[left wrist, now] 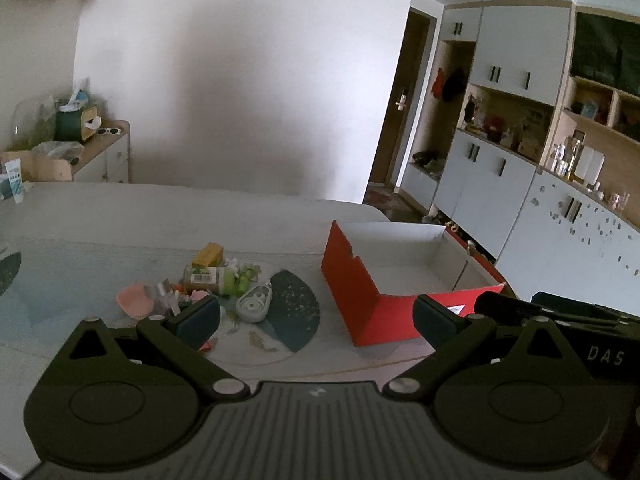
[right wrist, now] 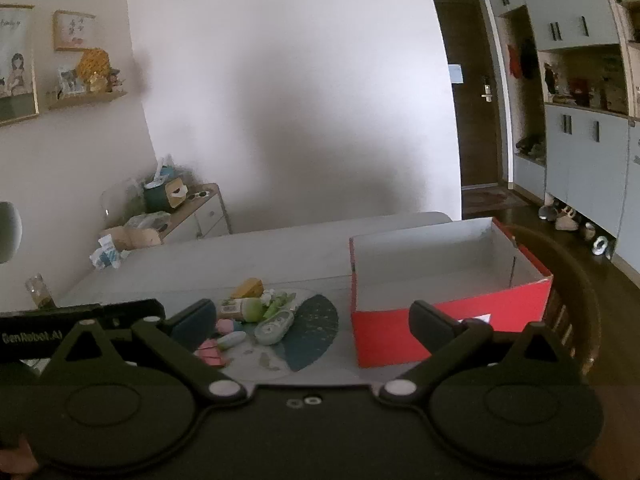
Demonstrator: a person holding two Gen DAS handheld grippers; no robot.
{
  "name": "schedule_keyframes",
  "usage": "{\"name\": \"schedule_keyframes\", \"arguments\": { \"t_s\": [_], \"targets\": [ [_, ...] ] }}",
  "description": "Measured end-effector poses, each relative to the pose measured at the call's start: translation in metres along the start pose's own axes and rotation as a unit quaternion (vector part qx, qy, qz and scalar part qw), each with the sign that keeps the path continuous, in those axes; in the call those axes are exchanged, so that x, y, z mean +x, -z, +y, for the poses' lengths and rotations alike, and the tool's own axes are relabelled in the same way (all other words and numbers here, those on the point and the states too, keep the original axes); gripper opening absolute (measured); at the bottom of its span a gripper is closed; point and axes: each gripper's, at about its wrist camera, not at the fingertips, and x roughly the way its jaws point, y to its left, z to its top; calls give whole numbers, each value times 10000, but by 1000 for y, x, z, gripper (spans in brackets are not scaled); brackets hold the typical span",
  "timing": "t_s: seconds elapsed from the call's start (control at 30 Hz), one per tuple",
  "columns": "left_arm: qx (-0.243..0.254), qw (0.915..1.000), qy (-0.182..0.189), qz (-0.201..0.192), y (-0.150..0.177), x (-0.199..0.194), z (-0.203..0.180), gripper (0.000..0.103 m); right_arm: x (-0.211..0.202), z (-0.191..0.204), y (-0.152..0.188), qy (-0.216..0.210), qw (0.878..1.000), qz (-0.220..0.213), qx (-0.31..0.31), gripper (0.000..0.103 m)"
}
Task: Organize rigid objects
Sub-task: 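Reach both grippers toward the clear jar and pink binder clip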
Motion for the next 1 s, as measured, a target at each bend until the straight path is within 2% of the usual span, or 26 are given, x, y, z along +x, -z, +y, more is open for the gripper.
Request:
{"name": "schedule_keyframes", "arguments": {
  "t_s": [0.2, 0.37, 0.53, 0.63, 1.0],
  "targets": [
    [-43, 9998, -171, -71, -3, 9, 16, 103, 18, 10, -1, -40, 9999, 116, -70, 103],
    [-139, 9998, -123, -5, -11, 25, 37, 103, 37, 23, -4, -67, 9996, 190, -173, 103],
    [-27, 9998, -196, -48, -19, 43, 56, 103, 54, 36, -6, -126, 9993, 232, -266, 103],
    [189, 9991, -368, -94, -23, 55, 69, 103, 66, 44, -7, -193, 9989, 256, -351, 103],
    [84, 9984, -503, 236, -27, 108, 132, 103, 119, 71, -5, -542, 9934, 768, -654, 102]
  ]
}}
